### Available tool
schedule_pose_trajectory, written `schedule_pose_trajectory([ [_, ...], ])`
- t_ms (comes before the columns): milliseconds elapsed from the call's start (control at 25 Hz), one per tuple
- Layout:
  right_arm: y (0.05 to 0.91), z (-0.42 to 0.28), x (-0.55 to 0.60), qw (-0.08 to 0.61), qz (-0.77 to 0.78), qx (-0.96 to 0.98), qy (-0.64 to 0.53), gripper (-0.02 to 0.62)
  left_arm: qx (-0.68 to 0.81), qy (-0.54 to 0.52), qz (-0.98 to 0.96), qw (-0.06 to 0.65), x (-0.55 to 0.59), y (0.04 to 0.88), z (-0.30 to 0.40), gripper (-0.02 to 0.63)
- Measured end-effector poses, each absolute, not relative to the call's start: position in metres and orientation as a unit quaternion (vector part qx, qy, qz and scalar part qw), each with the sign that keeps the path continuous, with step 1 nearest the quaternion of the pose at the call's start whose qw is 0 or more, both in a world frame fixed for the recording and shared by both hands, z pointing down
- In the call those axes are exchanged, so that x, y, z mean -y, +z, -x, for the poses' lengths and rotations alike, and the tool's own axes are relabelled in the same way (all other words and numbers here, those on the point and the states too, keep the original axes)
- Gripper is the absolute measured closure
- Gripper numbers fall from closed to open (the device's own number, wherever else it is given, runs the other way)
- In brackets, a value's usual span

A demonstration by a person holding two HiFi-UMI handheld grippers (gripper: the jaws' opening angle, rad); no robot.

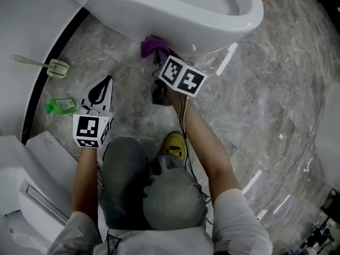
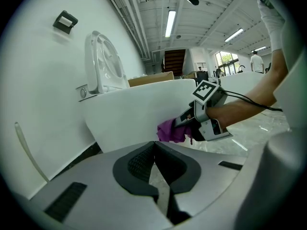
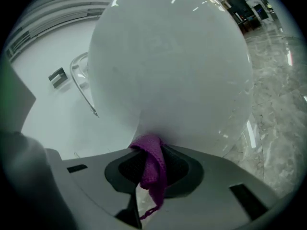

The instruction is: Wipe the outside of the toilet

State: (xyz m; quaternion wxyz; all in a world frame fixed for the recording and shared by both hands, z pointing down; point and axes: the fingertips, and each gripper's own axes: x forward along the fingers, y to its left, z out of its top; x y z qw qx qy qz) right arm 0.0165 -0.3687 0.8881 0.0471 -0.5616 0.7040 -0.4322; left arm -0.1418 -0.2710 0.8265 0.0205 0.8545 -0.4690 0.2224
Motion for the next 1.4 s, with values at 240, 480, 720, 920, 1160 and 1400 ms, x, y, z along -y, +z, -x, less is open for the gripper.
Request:
schedule_pose_trajectory([
  [240, 0.895, -0.047, 0.366, 0.061, 0.582, -0.680, -0.442, 0.508, 0.457, 0.224, -0.861, 0.022, 0.275, 0.832, 0.134, 0.592],
  [480, 0.897, -0.075, 0.353, 0.056, 0.595, -0.677, -0.429, 0.508, 0.442, 0.219, -0.869, 0.024, 0.279, 0.836, 0.117, 0.592],
  [720, 0.904, -0.114, 0.340, 0.060, 0.618, -0.658, -0.427, 0.508, 0.426, 0.220, -0.877, 0.025, 0.278, 0.843, 0.096, 0.592],
  [920, 0.912, -0.155, 0.332, 0.068, 0.641, -0.633, -0.428, 0.508, 0.431, 0.223, -0.874, 0.027, 0.282, 0.847, 0.088, 0.592],
  [1160, 0.923, -0.211, 0.334, 0.072, 0.681, -0.594, -0.422, 0.508, 0.425, 0.226, -0.876, 0.031, 0.291, 0.850, 0.071, 0.592],
  [1400, 0.922, -0.263, 0.330, 0.072, 0.719, -0.559, -0.407, 0.508, 0.434, 0.222, -0.873, 0.031, 0.304, 0.844, 0.068, 0.592],
])
